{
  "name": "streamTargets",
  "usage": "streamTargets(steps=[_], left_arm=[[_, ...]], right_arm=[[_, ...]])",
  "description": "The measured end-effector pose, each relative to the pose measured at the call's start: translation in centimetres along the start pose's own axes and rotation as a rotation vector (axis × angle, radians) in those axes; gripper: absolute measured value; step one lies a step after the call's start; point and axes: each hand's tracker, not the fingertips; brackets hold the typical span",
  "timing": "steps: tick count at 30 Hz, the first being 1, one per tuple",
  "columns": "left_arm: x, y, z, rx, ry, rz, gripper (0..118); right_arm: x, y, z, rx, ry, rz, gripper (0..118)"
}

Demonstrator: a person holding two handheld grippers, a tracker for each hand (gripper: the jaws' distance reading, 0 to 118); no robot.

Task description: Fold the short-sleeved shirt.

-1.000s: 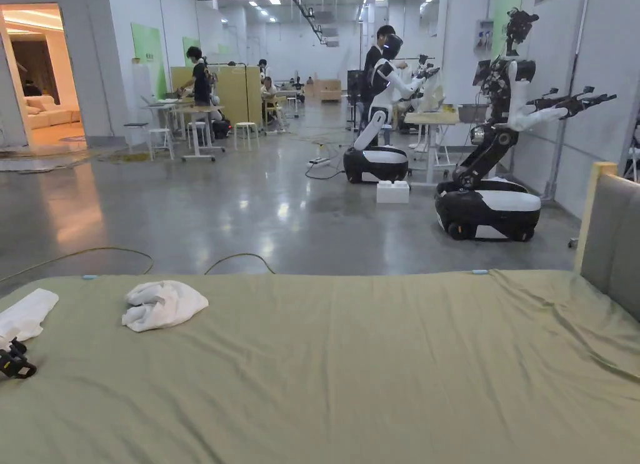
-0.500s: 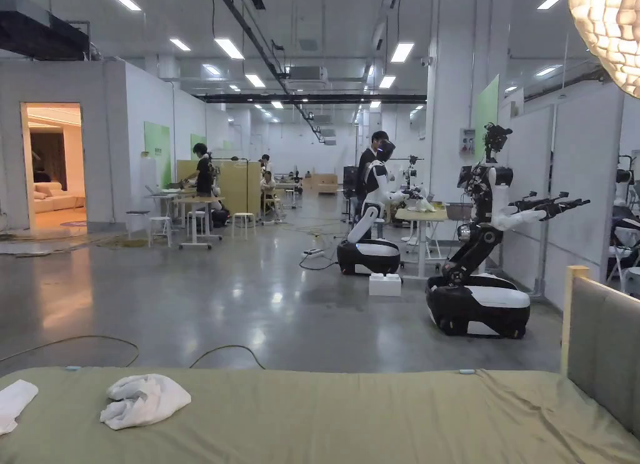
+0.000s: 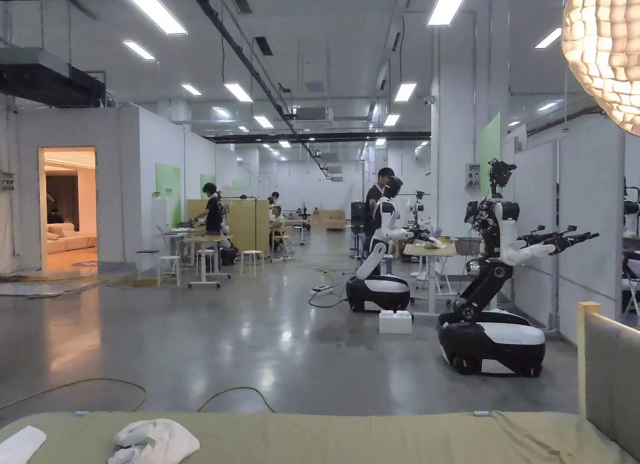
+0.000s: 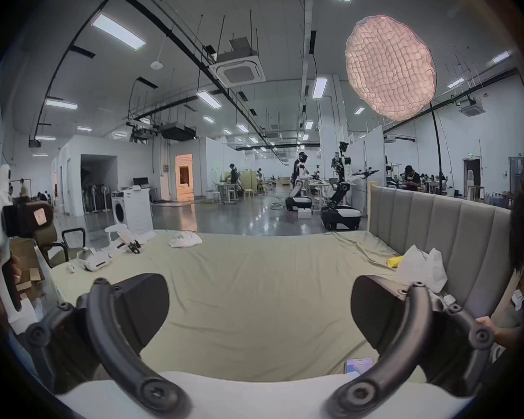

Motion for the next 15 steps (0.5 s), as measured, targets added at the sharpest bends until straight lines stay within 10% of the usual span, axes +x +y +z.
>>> streamTargets(steps=[15], left_arm=[[0.3, 0.67, 0.58, 0.039, -0.022, -0.006, 118]], right_arm=[[0.01, 0.66, 0.47, 0.0, -0.03, 0.002, 118]])
